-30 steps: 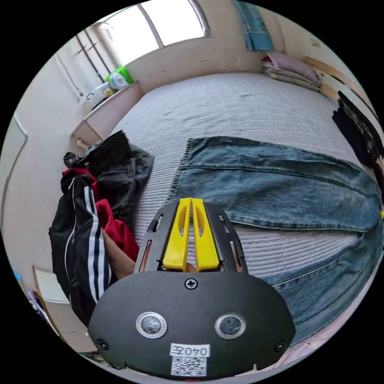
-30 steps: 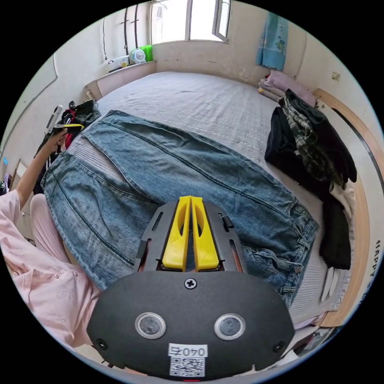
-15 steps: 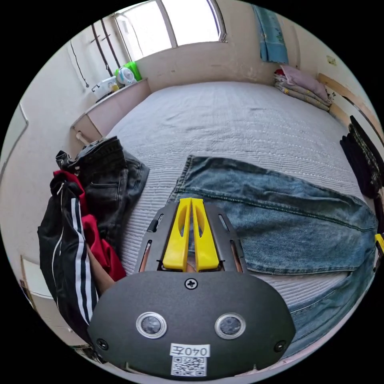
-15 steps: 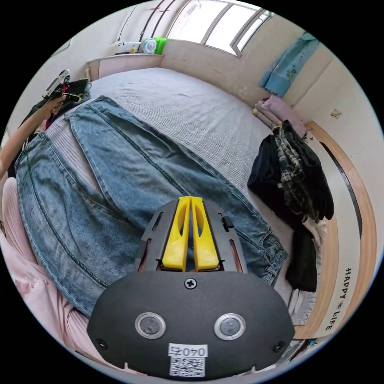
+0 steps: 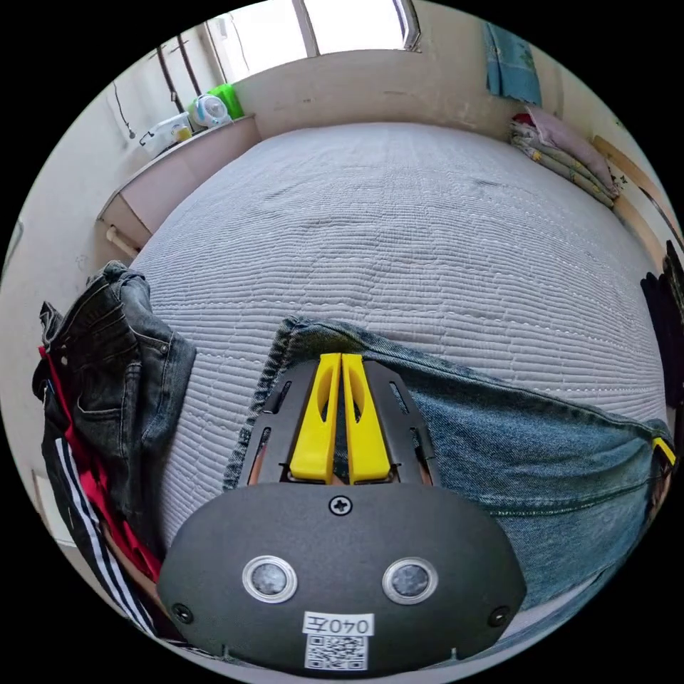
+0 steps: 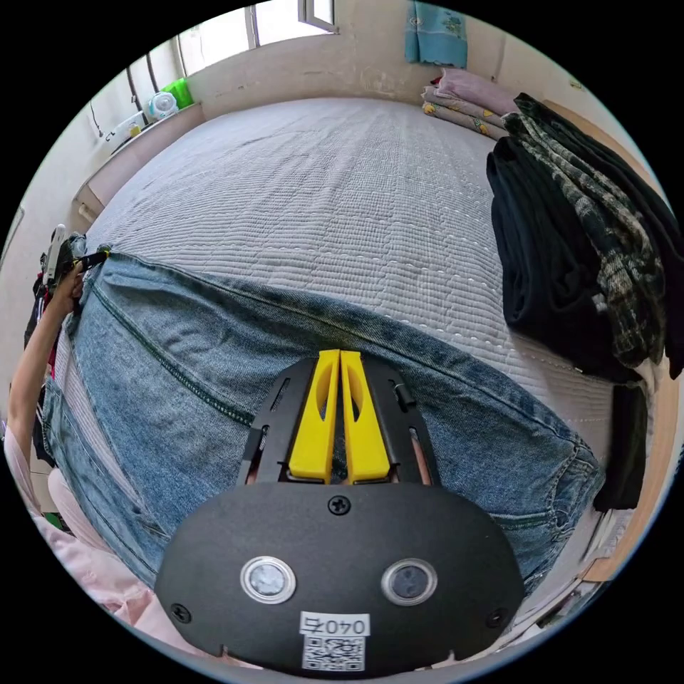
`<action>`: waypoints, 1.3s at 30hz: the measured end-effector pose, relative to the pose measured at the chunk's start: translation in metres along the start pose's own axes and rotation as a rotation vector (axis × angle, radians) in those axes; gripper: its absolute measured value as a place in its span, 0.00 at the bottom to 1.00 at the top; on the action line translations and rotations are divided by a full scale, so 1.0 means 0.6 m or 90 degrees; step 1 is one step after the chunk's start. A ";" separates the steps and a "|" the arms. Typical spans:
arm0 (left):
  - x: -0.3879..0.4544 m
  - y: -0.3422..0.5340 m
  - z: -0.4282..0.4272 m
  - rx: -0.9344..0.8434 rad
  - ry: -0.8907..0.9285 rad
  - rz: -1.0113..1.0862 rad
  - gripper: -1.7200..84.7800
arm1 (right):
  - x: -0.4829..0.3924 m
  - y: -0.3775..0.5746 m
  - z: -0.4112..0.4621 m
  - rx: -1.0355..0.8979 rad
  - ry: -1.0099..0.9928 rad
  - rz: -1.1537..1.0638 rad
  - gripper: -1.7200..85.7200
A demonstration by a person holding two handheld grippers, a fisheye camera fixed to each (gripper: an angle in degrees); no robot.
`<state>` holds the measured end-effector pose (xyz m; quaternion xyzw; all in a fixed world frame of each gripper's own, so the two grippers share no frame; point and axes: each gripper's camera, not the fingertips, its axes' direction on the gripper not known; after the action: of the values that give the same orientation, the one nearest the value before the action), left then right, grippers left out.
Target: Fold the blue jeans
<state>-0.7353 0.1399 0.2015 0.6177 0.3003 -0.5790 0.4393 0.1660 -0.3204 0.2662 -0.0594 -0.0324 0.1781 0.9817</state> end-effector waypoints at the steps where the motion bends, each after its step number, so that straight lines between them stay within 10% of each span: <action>1: 0.003 -0.001 -0.005 -0.003 -0.005 0.003 0.01 | 0.008 0.003 -0.002 -0.011 -0.011 -0.004 0.01; 10: 0.009 0.212 -0.138 -0.006 -0.013 0.175 0.01 | -0.016 0.233 -0.151 0.093 -0.089 -0.072 0.01; 19: -0.007 0.220 -0.220 0.015 0.032 0.082 0.01 | 0.042 0.457 -0.242 0.060 0.183 -0.027 0.01; 33: 0.546 0.543 -0.460 0.158 0.281 0.529 0.01 | 0.315 0.664 -0.149 -0.029 0.010 0.249 0.01; 39: 0.752 0.560 -0.510 0.117 0.467 0.641 0.01 | 0.271 0.637 -0.211 0.060 -0.056 0.081 0.01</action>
<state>-0.2345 0.2047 -0.1918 0.8769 0.0530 -0.0752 0.4718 0.1963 0.0791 0.0984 -0.0073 -0.0629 0.2440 0.9677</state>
